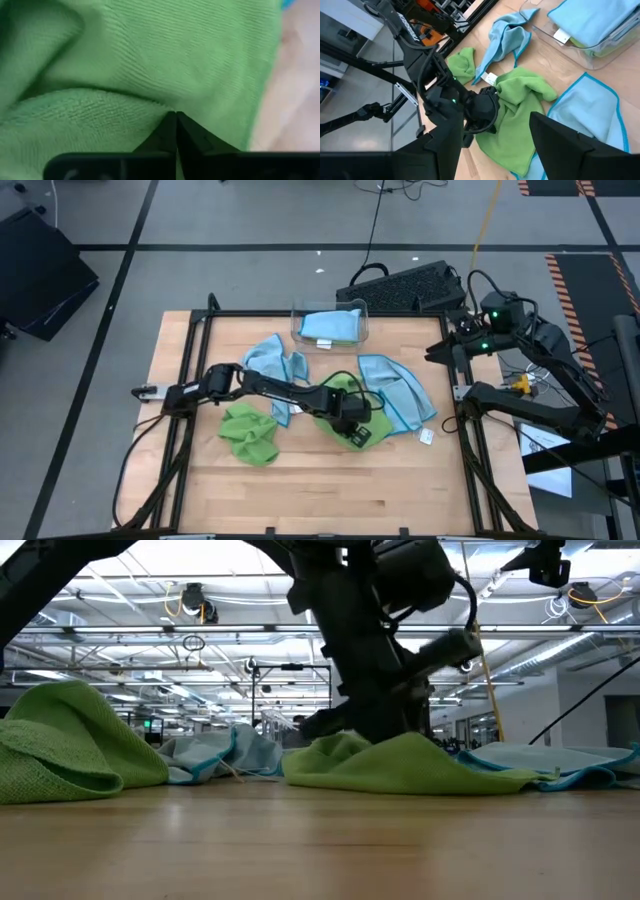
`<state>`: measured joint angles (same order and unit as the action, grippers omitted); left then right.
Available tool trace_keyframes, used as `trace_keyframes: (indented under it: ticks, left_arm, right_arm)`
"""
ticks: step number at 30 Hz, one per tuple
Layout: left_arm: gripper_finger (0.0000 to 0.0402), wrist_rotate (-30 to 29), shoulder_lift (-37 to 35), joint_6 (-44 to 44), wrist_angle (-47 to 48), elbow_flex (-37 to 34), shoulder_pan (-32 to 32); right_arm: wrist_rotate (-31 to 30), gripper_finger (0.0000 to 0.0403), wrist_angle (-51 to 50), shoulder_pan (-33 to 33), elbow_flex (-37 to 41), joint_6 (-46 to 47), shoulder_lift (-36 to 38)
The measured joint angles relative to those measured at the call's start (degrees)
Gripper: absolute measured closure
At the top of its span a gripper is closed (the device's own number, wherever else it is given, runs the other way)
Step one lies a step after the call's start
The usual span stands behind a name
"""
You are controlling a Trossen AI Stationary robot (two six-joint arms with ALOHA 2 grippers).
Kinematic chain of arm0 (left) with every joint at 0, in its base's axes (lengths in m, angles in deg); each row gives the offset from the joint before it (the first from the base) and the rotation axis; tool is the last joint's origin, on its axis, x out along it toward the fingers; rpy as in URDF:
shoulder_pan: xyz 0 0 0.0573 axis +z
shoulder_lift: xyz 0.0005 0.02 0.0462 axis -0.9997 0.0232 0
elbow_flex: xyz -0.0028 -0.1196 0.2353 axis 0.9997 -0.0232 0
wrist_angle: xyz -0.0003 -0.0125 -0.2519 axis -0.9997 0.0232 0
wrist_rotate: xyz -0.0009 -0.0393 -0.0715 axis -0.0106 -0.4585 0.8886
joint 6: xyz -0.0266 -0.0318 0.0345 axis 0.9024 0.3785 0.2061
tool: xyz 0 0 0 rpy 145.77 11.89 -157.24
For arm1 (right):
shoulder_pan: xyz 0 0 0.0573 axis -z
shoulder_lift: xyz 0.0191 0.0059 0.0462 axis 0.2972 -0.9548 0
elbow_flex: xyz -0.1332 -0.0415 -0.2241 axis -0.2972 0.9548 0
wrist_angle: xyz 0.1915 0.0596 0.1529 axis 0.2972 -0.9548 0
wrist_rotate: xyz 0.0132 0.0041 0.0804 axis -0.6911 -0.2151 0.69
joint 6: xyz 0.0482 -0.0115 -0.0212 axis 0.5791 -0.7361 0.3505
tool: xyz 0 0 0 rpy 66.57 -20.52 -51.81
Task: Fold microfiber towels
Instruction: Fold the right green microfiber cloth
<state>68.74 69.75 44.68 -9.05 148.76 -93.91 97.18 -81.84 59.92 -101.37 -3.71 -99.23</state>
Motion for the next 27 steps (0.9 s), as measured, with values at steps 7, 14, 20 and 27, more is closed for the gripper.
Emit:
trace_keyframes:
  ticks: [7,14,20,27]
  left_arm:
    - [0.0400,-2.5,-6.9,-0.3,2.8,0.0,-1.8]
    - [0.0400,-5.9,-11.9,-2.1,4.7,0.0,-3.7]
    - [0.0401,-6.9,-15.0,-3.2,4.9,0.0,-5.4]
    - [0.0401,-11.2,-21.0,-6.3,6.9,0.0,-7.8]
  right_arm:
    - [0.0,0.0181,-1.0,0.0,0.0,0.2,0.8]
    - [-0.8,0.0181,-1.0,0.0,0.0,1.6,1.0]
    - [-3.2,0.0181,-0.1,-0.1,0.0,1.6,0.9]
    - [-1.8,0.0181,4.2,-2.4,0.0,2.6,0.5]
